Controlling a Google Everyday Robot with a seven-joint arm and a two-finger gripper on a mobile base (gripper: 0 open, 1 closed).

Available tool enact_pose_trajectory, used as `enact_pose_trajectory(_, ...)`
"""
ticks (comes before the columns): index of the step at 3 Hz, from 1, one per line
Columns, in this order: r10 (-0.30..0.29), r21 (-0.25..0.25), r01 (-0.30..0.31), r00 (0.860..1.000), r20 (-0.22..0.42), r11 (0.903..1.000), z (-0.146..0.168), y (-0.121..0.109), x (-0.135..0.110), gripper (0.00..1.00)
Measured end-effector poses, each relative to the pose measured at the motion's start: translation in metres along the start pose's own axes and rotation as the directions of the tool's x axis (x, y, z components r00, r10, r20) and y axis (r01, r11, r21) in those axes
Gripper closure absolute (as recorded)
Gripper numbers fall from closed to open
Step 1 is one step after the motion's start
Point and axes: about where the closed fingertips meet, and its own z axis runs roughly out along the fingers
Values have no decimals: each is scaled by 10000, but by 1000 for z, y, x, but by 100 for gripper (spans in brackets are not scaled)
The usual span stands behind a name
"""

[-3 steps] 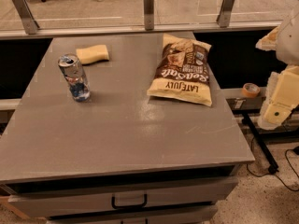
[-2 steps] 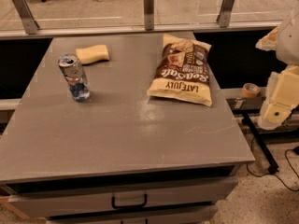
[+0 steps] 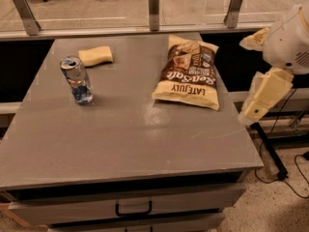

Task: Knock redbull can over

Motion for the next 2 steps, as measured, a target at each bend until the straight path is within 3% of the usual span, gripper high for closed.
enact_pose_trajectory(1,-456,-214,505,9809,1891,9985,38,-16,-44,0)
enact_pose_trajectory(2,-210,-389,338,9561,2923,9987,82,-25,-80,0)
